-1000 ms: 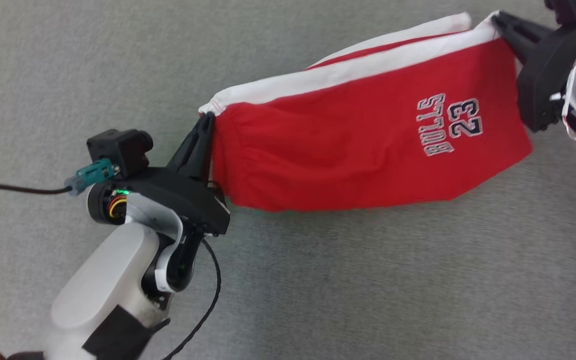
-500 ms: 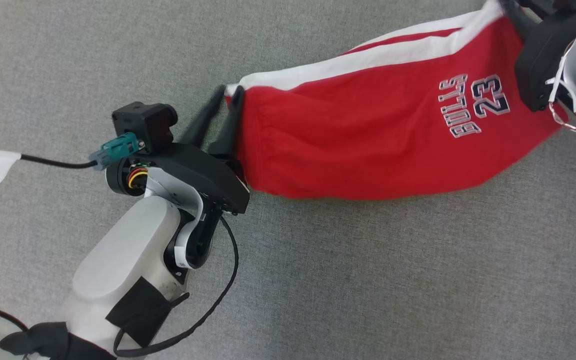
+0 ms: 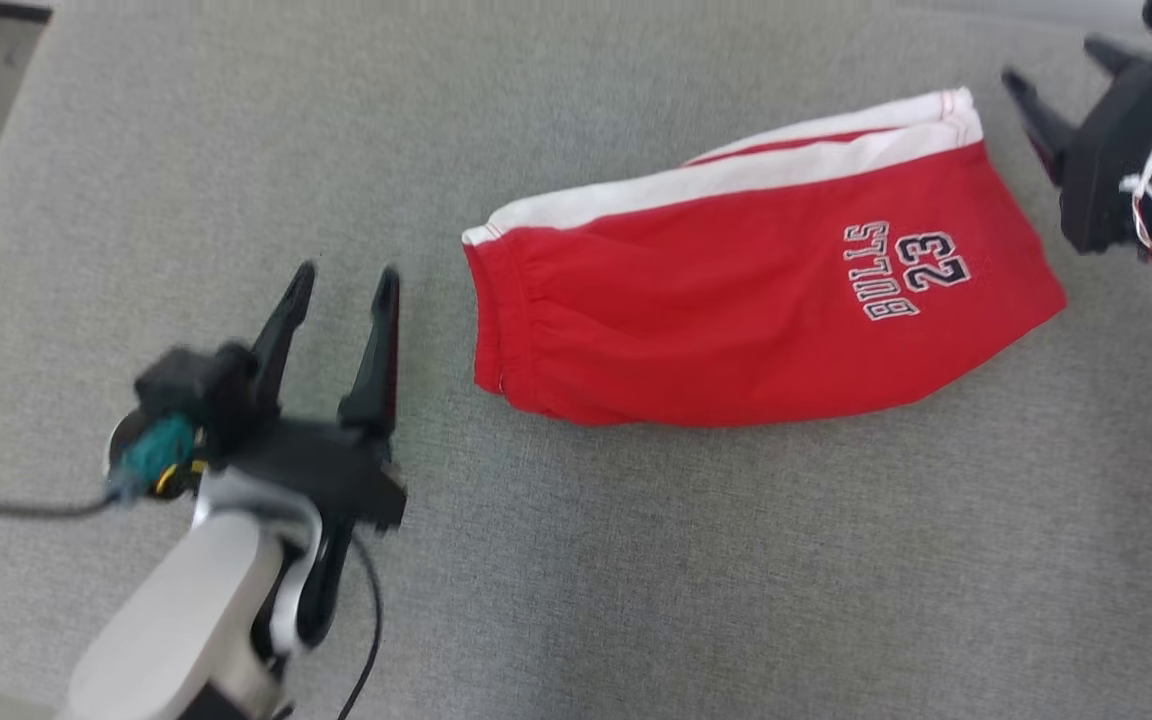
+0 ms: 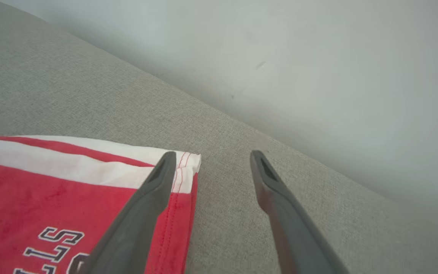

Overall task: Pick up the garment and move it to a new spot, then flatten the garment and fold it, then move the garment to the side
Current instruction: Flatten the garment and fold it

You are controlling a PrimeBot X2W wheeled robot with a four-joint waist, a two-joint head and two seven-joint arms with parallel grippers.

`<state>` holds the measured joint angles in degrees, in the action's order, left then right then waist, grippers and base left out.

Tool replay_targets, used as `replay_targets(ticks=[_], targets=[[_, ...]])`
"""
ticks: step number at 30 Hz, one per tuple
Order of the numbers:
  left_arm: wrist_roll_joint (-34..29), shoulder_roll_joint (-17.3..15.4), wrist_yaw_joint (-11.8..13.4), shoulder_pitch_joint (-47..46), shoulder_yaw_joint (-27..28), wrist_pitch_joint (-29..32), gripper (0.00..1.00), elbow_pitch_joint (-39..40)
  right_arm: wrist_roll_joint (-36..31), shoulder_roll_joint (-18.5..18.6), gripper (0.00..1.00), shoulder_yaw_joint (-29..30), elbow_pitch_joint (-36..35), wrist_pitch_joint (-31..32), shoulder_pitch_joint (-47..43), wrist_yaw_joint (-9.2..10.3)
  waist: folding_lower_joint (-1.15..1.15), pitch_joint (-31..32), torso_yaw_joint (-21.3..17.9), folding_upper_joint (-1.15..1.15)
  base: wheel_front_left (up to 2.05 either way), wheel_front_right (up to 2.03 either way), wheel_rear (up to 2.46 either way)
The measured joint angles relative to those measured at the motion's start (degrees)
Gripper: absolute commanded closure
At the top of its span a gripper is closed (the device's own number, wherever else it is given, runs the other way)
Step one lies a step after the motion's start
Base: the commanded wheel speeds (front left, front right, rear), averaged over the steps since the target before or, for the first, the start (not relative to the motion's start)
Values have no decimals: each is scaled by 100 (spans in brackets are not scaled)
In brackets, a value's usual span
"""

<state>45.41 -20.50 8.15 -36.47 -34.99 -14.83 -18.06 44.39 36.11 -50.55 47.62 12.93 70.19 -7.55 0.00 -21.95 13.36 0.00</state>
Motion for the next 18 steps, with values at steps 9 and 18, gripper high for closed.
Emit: replay_targets(ticks=[9, 18], targets=[[-893, -412, -27, 1710, 556, -20, 0, 1305, 751, -2, 0, 210, 338, 934, -675, 0, -1, 555, 40, -1, 0, 0, 0], [-1323, -130, -379, 2993, 1358, -21, 0, 1944, 843, -148, 0, 444, 704, 1107, -833, 0, -1, 654, 247, -1, 0, 0, 0]])
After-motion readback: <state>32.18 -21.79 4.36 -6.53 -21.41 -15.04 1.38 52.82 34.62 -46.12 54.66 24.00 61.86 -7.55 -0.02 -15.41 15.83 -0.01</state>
